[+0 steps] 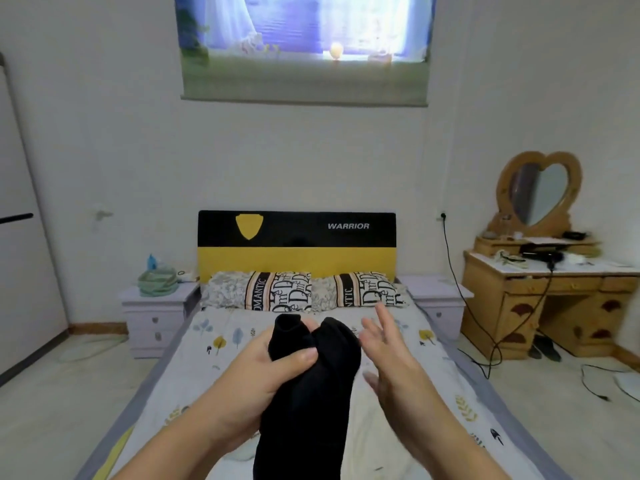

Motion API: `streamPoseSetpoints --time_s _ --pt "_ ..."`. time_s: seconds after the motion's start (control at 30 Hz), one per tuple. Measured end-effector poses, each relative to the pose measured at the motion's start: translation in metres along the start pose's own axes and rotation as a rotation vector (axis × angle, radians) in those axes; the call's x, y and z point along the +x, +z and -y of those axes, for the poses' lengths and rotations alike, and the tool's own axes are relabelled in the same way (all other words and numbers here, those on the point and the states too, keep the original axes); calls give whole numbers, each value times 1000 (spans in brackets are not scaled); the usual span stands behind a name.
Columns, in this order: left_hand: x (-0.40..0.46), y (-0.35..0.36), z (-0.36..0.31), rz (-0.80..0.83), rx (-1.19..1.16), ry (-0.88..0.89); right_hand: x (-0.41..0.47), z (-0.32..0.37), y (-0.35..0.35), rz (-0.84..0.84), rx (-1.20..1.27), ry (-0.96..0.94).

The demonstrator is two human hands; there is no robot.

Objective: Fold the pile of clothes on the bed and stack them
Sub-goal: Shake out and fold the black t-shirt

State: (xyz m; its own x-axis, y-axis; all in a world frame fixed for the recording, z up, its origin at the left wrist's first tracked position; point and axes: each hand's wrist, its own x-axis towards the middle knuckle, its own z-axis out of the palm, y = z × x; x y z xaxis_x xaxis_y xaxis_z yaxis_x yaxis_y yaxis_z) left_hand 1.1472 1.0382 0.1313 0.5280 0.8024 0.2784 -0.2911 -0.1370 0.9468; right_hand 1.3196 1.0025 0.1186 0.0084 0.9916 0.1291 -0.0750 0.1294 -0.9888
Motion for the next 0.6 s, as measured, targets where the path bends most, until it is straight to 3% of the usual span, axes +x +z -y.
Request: streamPoseSetpoints --time_s 0.13,0.23,0.37,0.6 --pt "-12 4 -15 -83 91 31 -6 31 7 99 -338 -100" --pt "-19 -11 -22 -276 212 27 -8 38 9 -99 -427 -176" --pt "-28 -45 -32 -400 316 11 -10 49 -2 -304 -389 -260" --pt "-37 -92 -44 -466 807 -49 -14 60 -11 -360 -566 -320"
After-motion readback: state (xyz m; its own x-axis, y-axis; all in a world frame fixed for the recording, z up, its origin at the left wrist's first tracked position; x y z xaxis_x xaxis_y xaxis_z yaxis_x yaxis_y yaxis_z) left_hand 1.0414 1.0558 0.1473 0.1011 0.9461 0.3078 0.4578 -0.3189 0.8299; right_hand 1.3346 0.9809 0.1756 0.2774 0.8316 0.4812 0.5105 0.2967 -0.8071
